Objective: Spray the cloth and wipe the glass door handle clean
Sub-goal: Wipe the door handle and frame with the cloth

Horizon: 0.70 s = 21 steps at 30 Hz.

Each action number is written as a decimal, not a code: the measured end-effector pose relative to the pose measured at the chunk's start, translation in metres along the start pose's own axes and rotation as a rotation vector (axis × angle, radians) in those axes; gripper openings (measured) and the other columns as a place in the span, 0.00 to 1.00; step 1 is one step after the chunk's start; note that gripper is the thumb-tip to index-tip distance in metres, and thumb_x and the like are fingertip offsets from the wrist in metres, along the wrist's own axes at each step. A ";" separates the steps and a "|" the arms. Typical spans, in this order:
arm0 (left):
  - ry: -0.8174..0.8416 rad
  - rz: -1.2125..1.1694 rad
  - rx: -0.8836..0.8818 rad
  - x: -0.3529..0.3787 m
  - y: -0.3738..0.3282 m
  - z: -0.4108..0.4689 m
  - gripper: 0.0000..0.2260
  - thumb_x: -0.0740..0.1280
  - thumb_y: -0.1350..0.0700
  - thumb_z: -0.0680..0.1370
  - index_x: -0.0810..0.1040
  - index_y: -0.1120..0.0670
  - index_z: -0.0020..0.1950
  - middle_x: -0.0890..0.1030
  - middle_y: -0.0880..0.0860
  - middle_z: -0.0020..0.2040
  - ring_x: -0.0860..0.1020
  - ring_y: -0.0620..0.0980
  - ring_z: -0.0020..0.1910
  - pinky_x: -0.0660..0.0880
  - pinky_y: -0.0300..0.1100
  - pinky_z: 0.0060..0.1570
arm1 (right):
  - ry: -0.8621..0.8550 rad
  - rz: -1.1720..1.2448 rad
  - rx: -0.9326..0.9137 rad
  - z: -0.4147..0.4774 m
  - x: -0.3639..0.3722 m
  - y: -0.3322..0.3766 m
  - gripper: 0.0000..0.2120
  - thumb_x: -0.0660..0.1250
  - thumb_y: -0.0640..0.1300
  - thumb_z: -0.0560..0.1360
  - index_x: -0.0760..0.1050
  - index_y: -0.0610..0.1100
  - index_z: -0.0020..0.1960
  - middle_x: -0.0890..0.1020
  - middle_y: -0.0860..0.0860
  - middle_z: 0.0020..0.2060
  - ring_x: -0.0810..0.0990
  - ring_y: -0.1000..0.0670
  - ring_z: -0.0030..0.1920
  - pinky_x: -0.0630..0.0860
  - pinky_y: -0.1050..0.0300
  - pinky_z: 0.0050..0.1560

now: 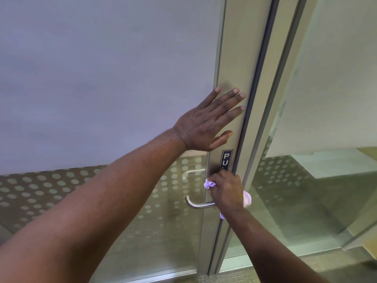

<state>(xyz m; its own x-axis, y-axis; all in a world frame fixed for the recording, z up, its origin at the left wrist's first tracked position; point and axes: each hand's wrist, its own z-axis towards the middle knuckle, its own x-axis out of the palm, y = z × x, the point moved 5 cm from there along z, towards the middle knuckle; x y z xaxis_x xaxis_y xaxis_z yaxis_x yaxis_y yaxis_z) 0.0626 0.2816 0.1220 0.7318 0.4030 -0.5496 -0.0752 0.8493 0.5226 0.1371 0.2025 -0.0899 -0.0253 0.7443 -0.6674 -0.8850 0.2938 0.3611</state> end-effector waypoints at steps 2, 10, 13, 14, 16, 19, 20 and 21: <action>0.001 0.006 0.003 0.000 0.000 -0.001 0.27 0.63 0.49 0.82 0.69 0.61 0.77 0.65 0.64 0.79 0.62 0.62 0.80 0.51 0.59 0.80 | 0.047 -0.021 -0.002 -0.004 0.007 -0.002 0.09 0.70 0.38 0.63 0.84 0.51 0.37 0.80 0.54 0.35 0.77 0.47 0.41 0.62 0.51 0.42; 0.000 -0.003 0.004 -0.001 0.000 0.000 0.27 0.63 0.48 0.81 0.69 0.62 0.77 0.65 0.64 0.79 0.62 0.62 0.80 0.49 0.59 0.80 | 0.224 -0.193 -0.038 -0.012 0.018 -0.002 0.11 0.68 0.39 0.59 0.84 0.49 0.38 0.79 0.51 0.35 0.78 0.41 0.39 0.69 0.49 0.41; 0.004 -0.003 0.005 -0.001 0.000 0.000 0.27 0.63 0.49 0.81 0.69 0.62 0.77 0.65 0.64 0.79 0.62 0.62 0.80 0.49 0.59 0.80 | 0.192 -0.138 0.037 -0.012 0.017 -0.004 0.12 0.68 0.39 0.59 0.85 0.49 0.38 0.79 0.52 0.36 0.78 0.42 0.39 0.70 0.49 0.42; 0.003 -0.003 0.006 0.000 0.000 0.001 0.28 0.64 0.49 0.81 0.69 0.62 0.77 0.65 0.64 0.79 0.62 0.62 0.80 0.50 0.59 0.80 | 0.160 -0.096 0.082 -0.013 0.015 -0.006 0.11 0.68 0.39 0.60 0.85 0.49 0.39 0.79 0.52 0.36 0.78 0.42 0.39 0.71 0.49 0.41; 0.007 -0.004 0.011 0.000 -0.001 0.000 0.28 0.63 0.48 0.81 0.69 0.62 0.77 0.65 0.64 0.79 0.62 0.62 0.80 0.50 0.59 0.80 | 0.087 0.056 0.223 -0.016 0.008 -0.013 0.10 0.72 0.36 0.63 0.85 0.48 0.39 0.80 0.51 0.38 0.80 0.42 0.41 0.75 0.49 0.42; 0.006 0.003 0.009 0.001 -0.001 0.001 0.28 0.63 0.48 0.82 0.68 0.62 0.78 0.65 0.64 0.79 0.62 0.62 0.80 0.50 0.59 0.80 | 0.015 0.267 0.514 -0.016 -0.006 -0.024 0.10 0.74 0.33 0.67 0.83 0.48 0.41 0.81 0.52 0.43 0.82 0.44 0.44 0.77 0.51 0.43; 0.000 0.003 0.008 0.001 -0.001 0.001 0.28 0.63 0.48 0.82 0.68 0.62 0.78 0.65 0.64 0.79 0.62 0.62 0.80 0.50 0.59 0.80 | -0.003 0.281 0.566 -0.016 -0.010 -0.025 0.10 0.73 0.34 0.68 0.82 0.49 0.42 0.82 0.53 0.44 0.82 0.45 0.44 0.77 0.52 0.44; -0.006 0.001 0.007 0.001 -0.001 0.001 0.28 0.63 0.48 0.82 0.68 0.62 0.78 0.65 0.64 0.79 0.62 0.62 0.80 0.50 0.59 0.80 | -0.019 0.285 0.590 -0.015 -0.013 -0.026 0.10 0.71 0.34 0.69 0.81 0.49 0.42 0.82 0.54 0.45 0.83 0.45 0.44 0.78 0.51 0.44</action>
<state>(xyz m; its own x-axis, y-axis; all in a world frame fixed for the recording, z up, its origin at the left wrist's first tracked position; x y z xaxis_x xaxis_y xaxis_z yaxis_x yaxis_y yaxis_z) 0.0641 0.2807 0.1216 0.7356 0.4022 -0.5450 -0.0714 0.8462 0.5281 0.1531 0.1759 -0.1002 -0.2080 0.8508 -0.4827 -0.4410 0.3589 0.8226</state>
